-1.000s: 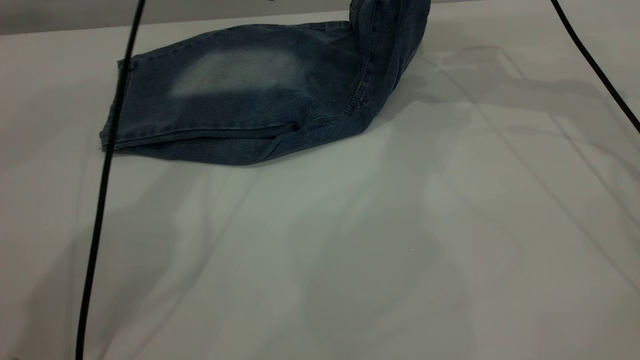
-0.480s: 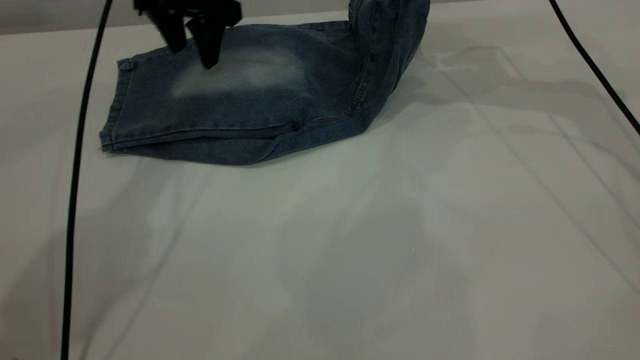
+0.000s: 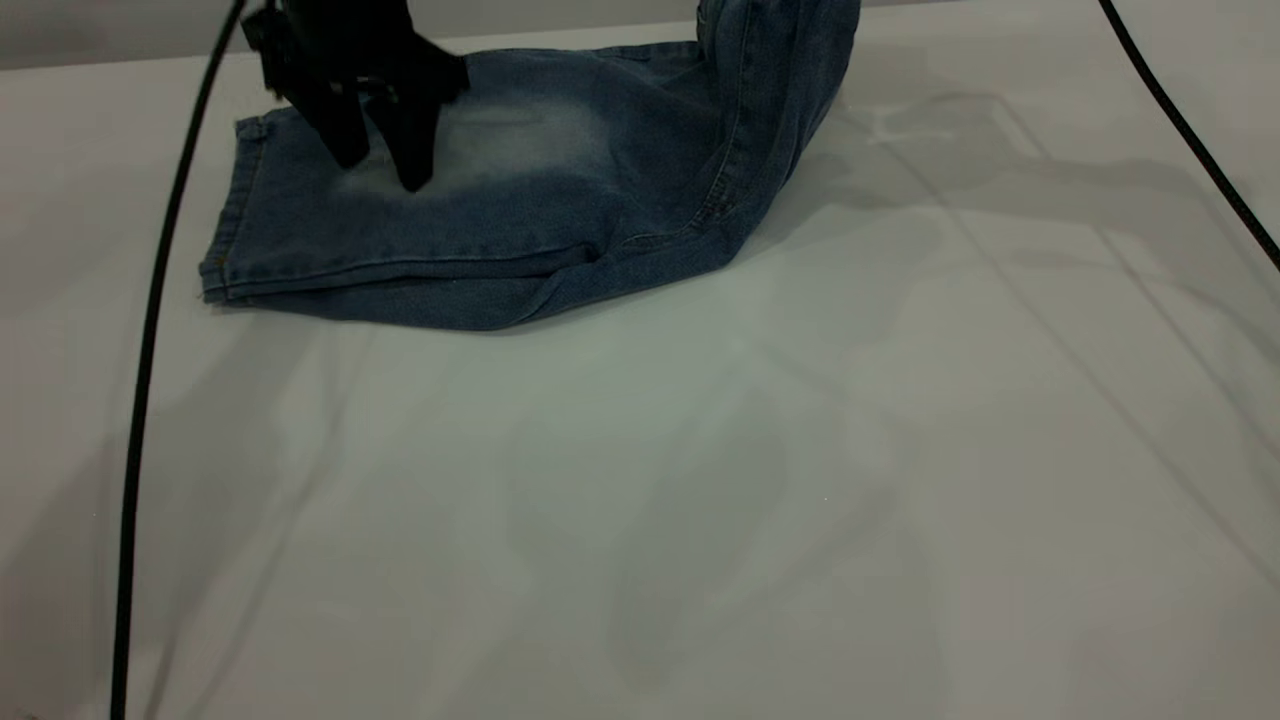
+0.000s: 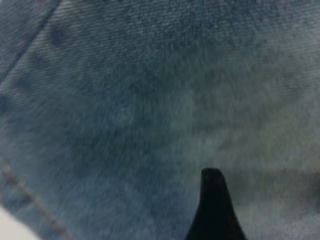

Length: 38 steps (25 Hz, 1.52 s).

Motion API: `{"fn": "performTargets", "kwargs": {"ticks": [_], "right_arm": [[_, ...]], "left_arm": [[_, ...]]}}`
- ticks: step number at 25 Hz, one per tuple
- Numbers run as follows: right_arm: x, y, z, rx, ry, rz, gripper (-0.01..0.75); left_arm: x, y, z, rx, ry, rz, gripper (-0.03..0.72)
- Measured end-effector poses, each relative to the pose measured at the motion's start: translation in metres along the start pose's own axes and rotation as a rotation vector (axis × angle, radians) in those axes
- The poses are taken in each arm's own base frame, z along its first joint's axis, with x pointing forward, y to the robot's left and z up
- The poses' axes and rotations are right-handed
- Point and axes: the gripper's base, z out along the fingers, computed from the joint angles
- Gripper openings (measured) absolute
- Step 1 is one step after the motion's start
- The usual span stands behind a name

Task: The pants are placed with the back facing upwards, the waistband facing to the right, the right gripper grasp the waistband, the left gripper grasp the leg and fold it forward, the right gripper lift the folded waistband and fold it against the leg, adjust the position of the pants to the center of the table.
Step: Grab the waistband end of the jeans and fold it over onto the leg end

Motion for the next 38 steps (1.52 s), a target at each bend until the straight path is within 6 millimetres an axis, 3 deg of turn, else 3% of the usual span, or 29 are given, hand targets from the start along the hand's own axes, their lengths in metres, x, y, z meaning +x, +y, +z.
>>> {"fn": "performTargets", "kwargs": {"ticks": [4,11,20,25,30,38], "right_arm": [[-0.004,0.007,-0.005,-0.002,-0.01,-0.014,0.09],[-0.015,0.038,-0.015,-0.048,-0.029,-0.067,0.09],[-0.004,0.101,0.009,-0.141,0.031,-0.174,0.09],[0.004,0.113,0.022,-0.145,0.054,-0.2,0.09],[0.002,0.112,0.022,-0.135,0.043,-0.195,0.09],[0.003,0.113,0.024,-0.131,0.042,-0.197,0.09]], "left_arm": [[0.002,-0.001,0.012,0.006,0.024,0.001,0.456],[0.002,-0.001,0.012,0.007,0.026,0.0,0.454],[0.002,-0.001,0.012,0.008,0.029,-0.001,0.454],[0.001,-0.001,0.007,0.009,0.038,-0.002,0.454],[-0.013,0.004,-0.022,-0.021,-0.064,-0.004,0.454],[-0.024,0.01,-0.108,-0.062,-0.275,-0.013,0.454]]}}
